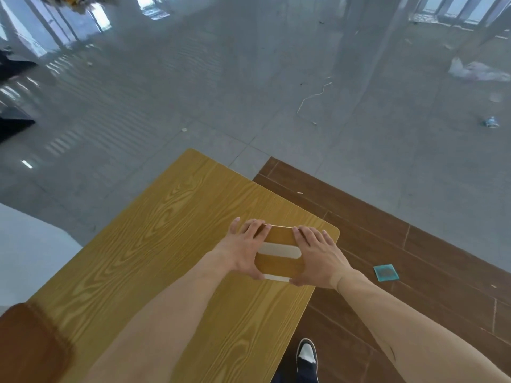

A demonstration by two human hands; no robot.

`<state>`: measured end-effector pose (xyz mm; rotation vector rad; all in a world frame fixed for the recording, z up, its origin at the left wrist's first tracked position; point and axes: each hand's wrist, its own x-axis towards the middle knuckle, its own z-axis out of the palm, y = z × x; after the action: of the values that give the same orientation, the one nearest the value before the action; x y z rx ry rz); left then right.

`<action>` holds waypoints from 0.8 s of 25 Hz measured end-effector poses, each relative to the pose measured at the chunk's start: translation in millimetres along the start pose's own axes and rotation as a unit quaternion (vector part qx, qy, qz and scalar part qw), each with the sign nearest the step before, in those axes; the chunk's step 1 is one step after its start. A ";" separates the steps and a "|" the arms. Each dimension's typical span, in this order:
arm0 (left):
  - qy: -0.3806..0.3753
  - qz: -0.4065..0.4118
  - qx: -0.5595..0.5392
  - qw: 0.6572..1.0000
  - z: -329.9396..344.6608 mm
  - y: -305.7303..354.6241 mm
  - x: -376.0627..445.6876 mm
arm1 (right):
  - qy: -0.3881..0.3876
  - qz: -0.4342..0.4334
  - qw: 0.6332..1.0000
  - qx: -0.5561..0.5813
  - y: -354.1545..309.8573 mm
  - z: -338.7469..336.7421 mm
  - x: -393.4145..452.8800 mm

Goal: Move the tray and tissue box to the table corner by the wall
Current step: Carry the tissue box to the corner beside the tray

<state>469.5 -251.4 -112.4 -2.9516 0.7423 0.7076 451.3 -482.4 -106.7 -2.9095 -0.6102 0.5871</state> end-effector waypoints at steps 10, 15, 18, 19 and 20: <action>0.050 -0.144 -0.054 0.987 -4.9 31.1 -93.4 | 0.016 -0.176 0.982 -0.061 -21.6 -38.7 -15.8; 0.086 -0.240 -0.090 0.963 10.3 60.4 -162.8 | 0.027 -0.286 0.953 -0.096 -54.4 -43.8 -31.5; 0.108 -0.309 -0.109 0.939 27.4 85.8 -207.7 | 0.020 -0.350 0.930 -0.112 -81.4 -38.9 -44.5; 0.111 -0.332 -0.115 0.930 34.5 94.1 -222.8 | 0.017 -0.371 0.921 -0.118 -91.9 -36.4 -48.5; 0.113 -0.357 -0.121 0.919 42.3 102.3 -238.7 | 0.011 -0.390 0.912 -0.122 -103.6 -34.0 -52.8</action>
<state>217.9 -230.7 -37.9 -3.1853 -0.4730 0.4128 382.4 -410.3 -37.9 -2.5107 -1.8109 0.3730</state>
